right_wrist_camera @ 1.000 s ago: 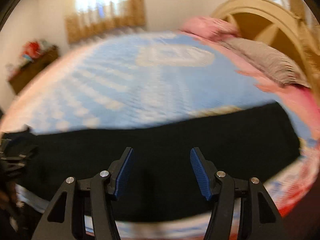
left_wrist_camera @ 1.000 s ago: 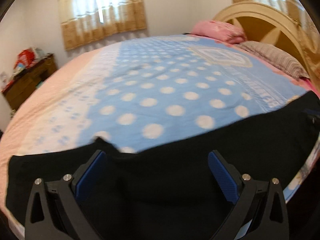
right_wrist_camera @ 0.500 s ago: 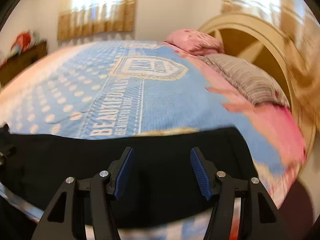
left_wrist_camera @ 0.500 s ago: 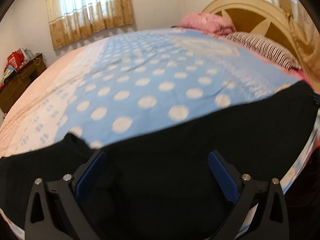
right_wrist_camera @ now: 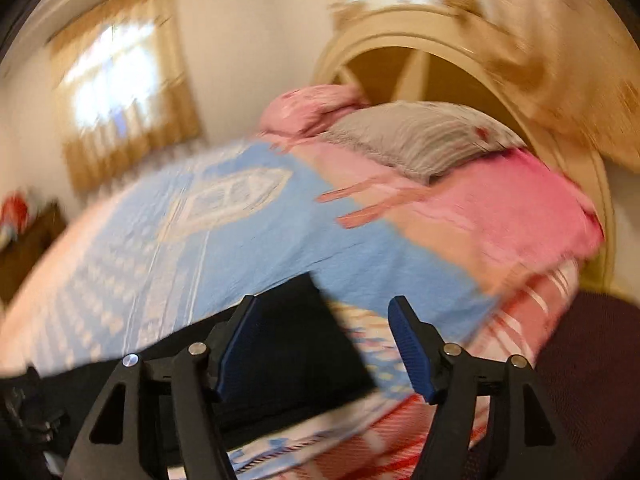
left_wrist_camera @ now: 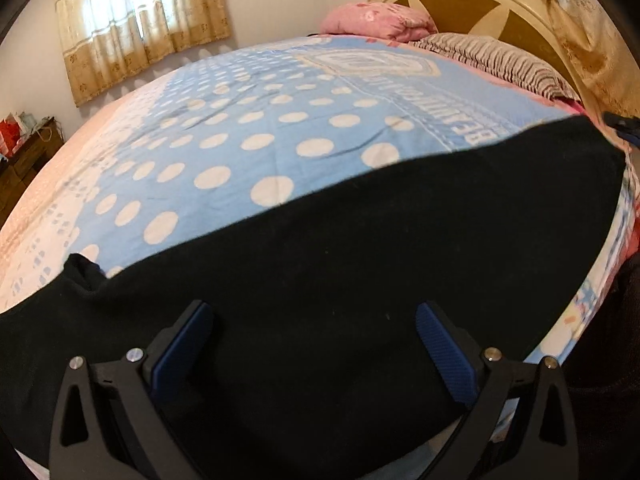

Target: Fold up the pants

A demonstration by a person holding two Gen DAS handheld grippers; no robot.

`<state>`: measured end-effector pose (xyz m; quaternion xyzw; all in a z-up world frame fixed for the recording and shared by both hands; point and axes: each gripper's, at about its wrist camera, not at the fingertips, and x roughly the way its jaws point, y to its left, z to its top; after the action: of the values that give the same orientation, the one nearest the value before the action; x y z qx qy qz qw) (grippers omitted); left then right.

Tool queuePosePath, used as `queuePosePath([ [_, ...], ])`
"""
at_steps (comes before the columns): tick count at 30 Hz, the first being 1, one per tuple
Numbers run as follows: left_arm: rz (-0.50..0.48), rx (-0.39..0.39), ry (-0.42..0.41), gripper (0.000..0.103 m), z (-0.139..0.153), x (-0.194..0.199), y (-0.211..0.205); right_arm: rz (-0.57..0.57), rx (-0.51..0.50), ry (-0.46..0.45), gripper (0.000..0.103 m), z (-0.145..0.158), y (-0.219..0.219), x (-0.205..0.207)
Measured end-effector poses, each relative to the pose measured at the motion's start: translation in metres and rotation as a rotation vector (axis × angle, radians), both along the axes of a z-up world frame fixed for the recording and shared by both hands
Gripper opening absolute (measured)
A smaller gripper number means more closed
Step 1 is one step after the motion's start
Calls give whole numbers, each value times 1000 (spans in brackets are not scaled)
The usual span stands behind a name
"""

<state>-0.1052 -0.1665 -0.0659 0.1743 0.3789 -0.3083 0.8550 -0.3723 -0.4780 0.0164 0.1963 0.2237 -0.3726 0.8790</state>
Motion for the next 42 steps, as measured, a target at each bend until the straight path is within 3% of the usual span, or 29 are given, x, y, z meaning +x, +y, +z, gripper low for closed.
queuePosePath([
  [6,39,-89,-43,103,29,2,15,11,132,32,69,-30,-17,6],
  [10,51,-96,-45,103,31,7,19,22,19,175,69,-35,8,24],
  [12,57,-87,-35,103,28,10,20,30,11,183,68,-37,11,27],
  [15,69,-85,-20,103,25,14,22,26,-33,245,62,-39,21,33],
  [18,78,-98,-17,103,27,15,28,6,-37,248,51,-39,23,32],
  [20,84,-105,-19,103,28,16,32,22,-33,253,32,-38,23,34],
  [23,97,-117,-21,103,29,17,40,42,-27,261,16,-35,27,39],
  [27,119,-133,-21,103,31,20,53,57,-78,212,13,-13,41,41],
  [31,144,-140,-25,103,32,24,66,179,-99,128,13,18,75,54],
  [35,185,-165,-22,103,34,32,80,428,-110,48,13,37,142,88],
  [39,221,-174,-33,103,37,37,92,664,-81,20,13,21,209,129],
  [42,246,-175,-31,103,36,41,101,794,-46,61,13,-14,255,162],
])
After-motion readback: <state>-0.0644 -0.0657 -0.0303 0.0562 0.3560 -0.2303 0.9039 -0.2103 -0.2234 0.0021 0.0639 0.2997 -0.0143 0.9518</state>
